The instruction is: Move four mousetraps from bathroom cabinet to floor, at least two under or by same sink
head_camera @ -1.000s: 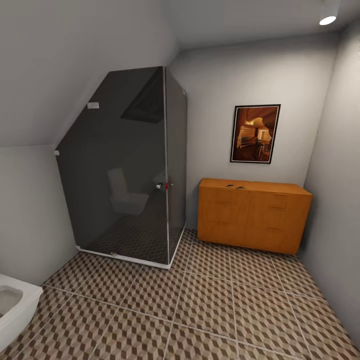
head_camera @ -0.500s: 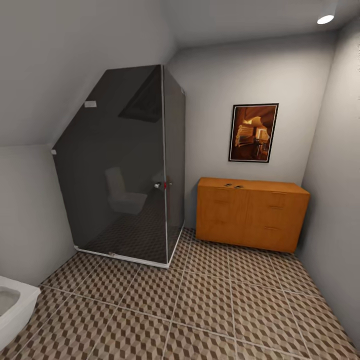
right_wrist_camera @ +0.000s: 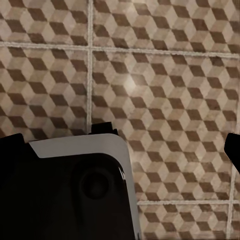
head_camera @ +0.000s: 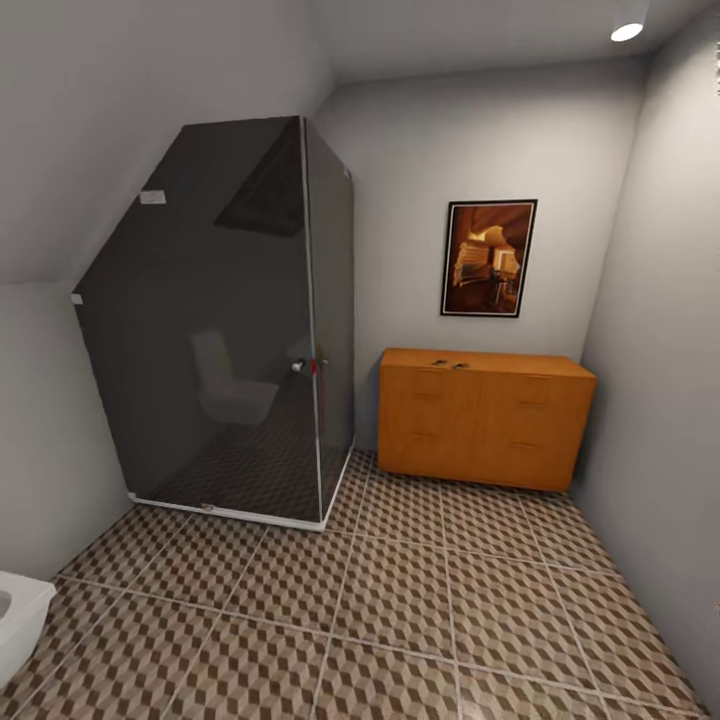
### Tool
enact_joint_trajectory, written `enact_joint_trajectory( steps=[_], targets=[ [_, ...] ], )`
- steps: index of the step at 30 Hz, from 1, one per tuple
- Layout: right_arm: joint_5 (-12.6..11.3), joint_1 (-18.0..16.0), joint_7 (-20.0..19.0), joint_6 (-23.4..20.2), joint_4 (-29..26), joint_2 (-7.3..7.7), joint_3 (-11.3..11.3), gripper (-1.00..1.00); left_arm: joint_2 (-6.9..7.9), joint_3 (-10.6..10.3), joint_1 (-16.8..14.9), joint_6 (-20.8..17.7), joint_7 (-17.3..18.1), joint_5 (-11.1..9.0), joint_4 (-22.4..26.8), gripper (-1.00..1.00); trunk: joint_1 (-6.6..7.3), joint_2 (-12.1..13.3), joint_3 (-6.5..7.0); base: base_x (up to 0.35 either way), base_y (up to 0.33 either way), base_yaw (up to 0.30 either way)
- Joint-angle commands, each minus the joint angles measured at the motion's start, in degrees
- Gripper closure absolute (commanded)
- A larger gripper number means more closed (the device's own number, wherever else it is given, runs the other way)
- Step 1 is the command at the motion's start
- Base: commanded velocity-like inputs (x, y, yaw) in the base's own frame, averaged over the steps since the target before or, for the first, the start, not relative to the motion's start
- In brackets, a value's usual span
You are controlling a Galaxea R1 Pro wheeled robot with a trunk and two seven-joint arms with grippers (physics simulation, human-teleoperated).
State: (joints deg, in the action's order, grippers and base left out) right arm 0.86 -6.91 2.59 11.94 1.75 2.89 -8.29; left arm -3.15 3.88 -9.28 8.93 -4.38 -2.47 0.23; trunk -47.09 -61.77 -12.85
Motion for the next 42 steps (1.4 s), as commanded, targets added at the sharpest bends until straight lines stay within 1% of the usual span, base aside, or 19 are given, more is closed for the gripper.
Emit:
enact_joint_trajectory(
  steps=[1,17,26,42],
  targets=[
    [0.05,-0.07,0.05,0.36,0.19,0.01,-0.32,-1.0,-0.02,0.34,-0.04,0.22,-0.01,-0.25,-0.05,-1.0,0.0,-0.05,-0.16,0.0,0.0,-0.142],
    [0.02,-0.1,0.05,0.36,0.19,-0.01,-0.32,-1.0,-0.02,0.34,-0.03,0.22,-0.01,-0.25,-0.04,-1.0,0.0,-0.05,-1.46,0.0,0.0,-0.146],
    [0.0,-0.06,0.05,0.36,0.19,-0.08,-0.32,-1.0,-0.02,0.34,-0.04,0.22,-0.01,-0.25,-0.02,-1.0,0.0,-0.05,-1.54,0.0,0.0,-0.077],
    [-0.06,-0.08,0.05,0.36,0.19,-0.08,-0.32,-1.0,-0.02,0.34,-0.06,0.22,-0.01,-0.25,0.02,-1.0,0.0,-0.05,-1.55,0.0,0.0,-0.254]
  ],
)
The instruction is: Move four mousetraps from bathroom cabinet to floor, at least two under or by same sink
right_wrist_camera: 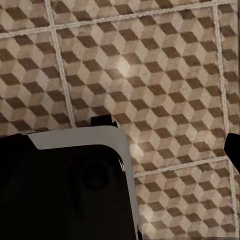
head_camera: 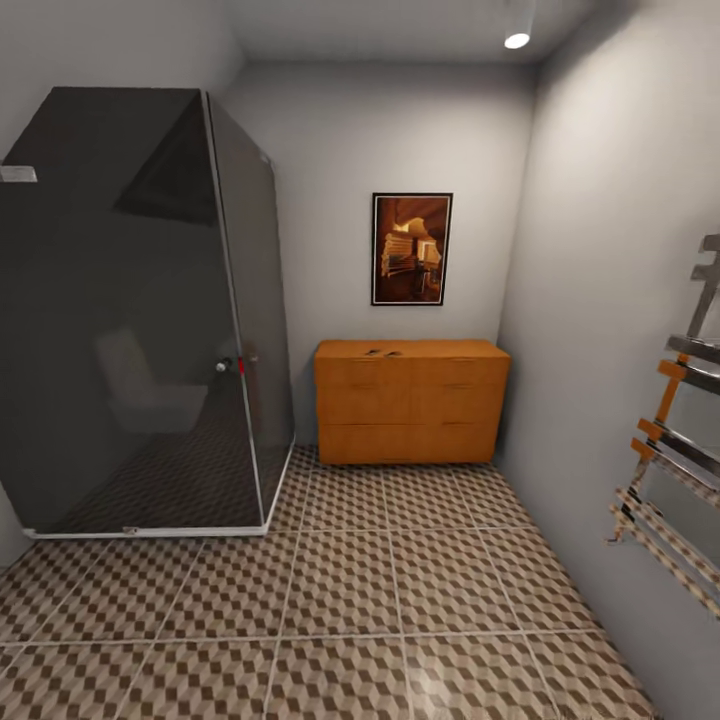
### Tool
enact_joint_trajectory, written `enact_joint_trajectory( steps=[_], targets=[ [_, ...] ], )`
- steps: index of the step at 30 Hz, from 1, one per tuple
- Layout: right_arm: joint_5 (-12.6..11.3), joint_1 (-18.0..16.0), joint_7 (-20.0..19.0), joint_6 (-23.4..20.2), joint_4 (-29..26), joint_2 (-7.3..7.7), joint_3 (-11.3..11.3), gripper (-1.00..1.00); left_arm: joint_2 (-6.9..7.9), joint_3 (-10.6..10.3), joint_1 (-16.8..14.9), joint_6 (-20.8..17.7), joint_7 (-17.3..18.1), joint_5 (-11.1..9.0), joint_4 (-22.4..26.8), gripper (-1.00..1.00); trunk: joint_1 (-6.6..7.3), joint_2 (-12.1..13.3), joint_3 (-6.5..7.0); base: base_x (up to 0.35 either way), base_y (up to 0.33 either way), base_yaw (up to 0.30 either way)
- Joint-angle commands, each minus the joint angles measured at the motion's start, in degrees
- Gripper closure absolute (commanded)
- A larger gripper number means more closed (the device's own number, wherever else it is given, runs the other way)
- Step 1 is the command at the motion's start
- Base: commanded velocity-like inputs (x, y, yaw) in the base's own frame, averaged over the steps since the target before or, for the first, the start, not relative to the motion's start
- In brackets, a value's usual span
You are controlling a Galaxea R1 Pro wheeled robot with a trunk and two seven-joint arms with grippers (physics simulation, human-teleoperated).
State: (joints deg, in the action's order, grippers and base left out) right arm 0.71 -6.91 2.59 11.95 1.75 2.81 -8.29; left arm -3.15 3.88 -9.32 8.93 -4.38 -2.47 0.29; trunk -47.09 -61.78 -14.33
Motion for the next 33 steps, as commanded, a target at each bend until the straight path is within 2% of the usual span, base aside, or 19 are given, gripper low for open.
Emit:
enact_joint_trajectory(
  steps=[1,17,23,33],
  targets=[
    [0.08,-0.08,0.05,0.35,0.19,0.0,-0.32,-1.0,-0.01,0.32,-0.04,0.21,-0.01,-0.25,-0.04,-1.0,0.0,-0.05,-0.07,0.0,0.0,-0.28],
    [0.16,-0.08,0.05,0.35,0.19,0.0,-0.32,-1.0,0.04,0.26,-0.02,0.08,-0.01,-0.25,-0.03,-1.0,0.0,-0.05,-0.07,0.003,0.0,-0.265],
    [0.16,-0.05,0.05,0.35,0.19,0.0,-0.32,-1.0,0.12,0.26,0.0,0.05,-0.01,-0.25,-0.02,-1.0,0.0,-0.05,-0.07,0.149,0.0,-0.083],
    [0.23,-0.07,0.05,0.35,0.19,0.0,-0.32,-1.0,0.23,0.25,-0.01,0.04,-0.02,-0.17,-0.02,-1.0,0.0,-0.05,-0.07,0.284,0.0,-0.016]
  ],
)
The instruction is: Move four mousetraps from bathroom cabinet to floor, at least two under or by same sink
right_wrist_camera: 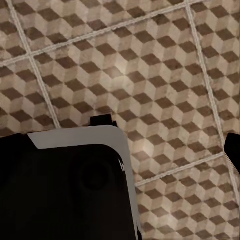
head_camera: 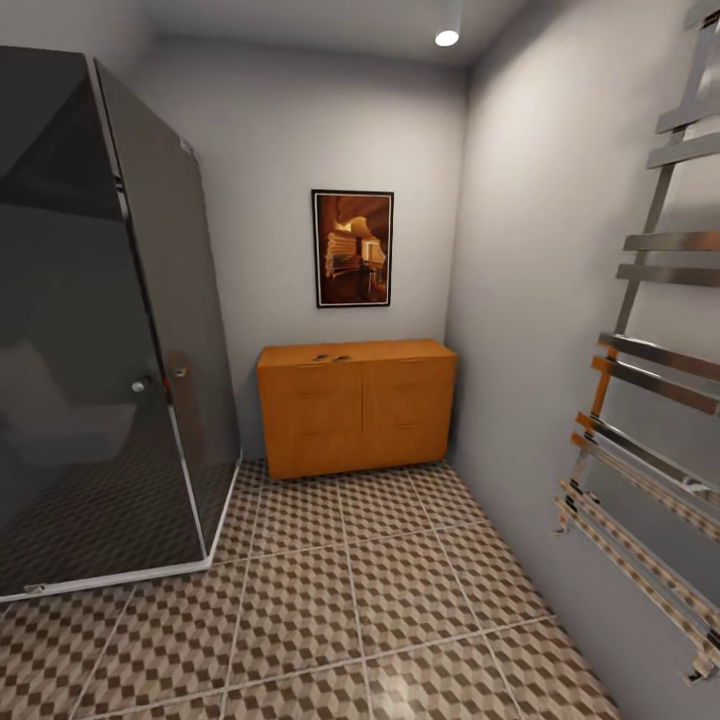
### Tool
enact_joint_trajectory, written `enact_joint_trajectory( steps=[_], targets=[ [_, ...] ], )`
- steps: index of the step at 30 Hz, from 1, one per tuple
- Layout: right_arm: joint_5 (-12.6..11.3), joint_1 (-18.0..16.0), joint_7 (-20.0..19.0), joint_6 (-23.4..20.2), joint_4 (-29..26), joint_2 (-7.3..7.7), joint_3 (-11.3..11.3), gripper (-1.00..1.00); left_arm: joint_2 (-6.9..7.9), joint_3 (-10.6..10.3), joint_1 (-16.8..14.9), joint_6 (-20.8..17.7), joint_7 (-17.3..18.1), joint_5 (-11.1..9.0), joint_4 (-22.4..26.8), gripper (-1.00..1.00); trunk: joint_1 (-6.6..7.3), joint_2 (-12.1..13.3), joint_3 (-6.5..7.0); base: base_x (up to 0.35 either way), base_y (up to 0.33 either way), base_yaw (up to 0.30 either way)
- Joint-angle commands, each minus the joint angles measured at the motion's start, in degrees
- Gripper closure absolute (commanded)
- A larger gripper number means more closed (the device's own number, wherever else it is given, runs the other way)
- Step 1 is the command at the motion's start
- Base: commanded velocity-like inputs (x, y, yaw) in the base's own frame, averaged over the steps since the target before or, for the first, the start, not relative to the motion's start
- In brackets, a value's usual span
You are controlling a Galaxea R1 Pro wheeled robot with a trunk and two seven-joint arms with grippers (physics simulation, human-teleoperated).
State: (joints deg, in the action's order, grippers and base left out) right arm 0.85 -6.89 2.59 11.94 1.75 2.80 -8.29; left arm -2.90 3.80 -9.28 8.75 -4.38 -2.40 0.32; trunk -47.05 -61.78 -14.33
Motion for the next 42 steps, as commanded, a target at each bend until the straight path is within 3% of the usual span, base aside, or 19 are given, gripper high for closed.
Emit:
enact_joint_trajectory(
  steps=[1,42],
  targets=[
    [0.1,-0.08,0.05,0.37,0.19,0.01,-0.32,-1.0,-0.01,0.34,-0.04,0.22,-0.02,-0.24,-0.06,-1.0,-0.03,-0.04,-0.07,0.309,0.0,-0.005],
    [0.74,-0.08,0.05,0.19,0.19,0.01,-0.15,-1.0,0.18,0.34,-0.06,0.3,-0.07,-0.43,-0.06,-1.0,-0.03,-0.04,-0.07,0.318,0.0,0.0]
  ],
)
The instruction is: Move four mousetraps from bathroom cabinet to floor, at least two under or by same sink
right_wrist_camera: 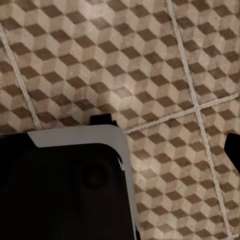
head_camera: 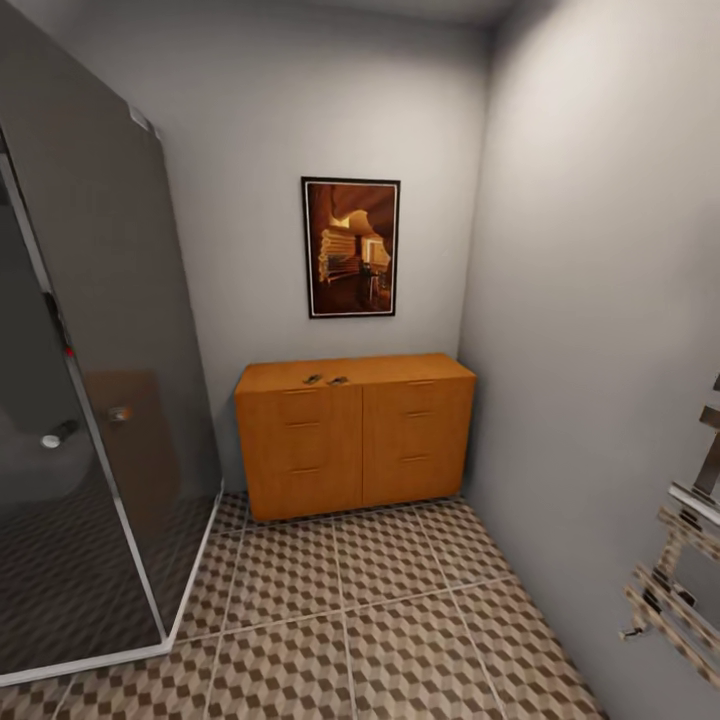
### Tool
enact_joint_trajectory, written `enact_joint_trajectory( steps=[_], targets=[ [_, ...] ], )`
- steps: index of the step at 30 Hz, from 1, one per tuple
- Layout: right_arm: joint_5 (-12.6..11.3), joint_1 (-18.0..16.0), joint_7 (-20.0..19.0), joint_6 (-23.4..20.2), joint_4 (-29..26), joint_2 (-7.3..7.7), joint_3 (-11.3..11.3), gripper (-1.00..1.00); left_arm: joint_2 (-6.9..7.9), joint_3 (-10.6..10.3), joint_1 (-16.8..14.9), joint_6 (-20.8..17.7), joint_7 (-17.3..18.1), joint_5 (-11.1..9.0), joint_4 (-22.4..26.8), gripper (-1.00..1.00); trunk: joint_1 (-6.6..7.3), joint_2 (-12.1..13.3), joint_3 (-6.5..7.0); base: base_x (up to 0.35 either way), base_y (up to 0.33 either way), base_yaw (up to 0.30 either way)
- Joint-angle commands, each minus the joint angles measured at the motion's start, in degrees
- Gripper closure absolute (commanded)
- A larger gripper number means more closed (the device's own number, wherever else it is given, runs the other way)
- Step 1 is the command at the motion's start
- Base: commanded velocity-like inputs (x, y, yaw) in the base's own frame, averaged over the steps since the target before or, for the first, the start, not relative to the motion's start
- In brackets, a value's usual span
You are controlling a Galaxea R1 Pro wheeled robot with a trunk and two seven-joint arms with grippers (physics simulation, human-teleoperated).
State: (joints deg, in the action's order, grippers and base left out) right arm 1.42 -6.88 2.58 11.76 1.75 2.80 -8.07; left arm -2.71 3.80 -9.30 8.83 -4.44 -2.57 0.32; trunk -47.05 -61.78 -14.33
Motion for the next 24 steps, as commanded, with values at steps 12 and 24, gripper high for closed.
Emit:
enact_joint_trajectory(
  steps=[12,24],
  targets=[
    [0.16,-0.08,0.06,0.37,0.19,0.01,-0.37,-1.0,-0.02,0.33,-0.03,0.22,0.01,-0.32,-0.06,-1.0,-0.04,-0.04,-0.07,0.309,0.0,0.0],
    [0.16,-0.1,0.06,0.37,0.19,0.01,-0.37,-1.0,0.06,0.33,-0.05,0.22,-0.03,-0.39,-0.06,-1.0,-0.04,-0.04,-0.07,0.306,0.0,0.0]
  ],
)
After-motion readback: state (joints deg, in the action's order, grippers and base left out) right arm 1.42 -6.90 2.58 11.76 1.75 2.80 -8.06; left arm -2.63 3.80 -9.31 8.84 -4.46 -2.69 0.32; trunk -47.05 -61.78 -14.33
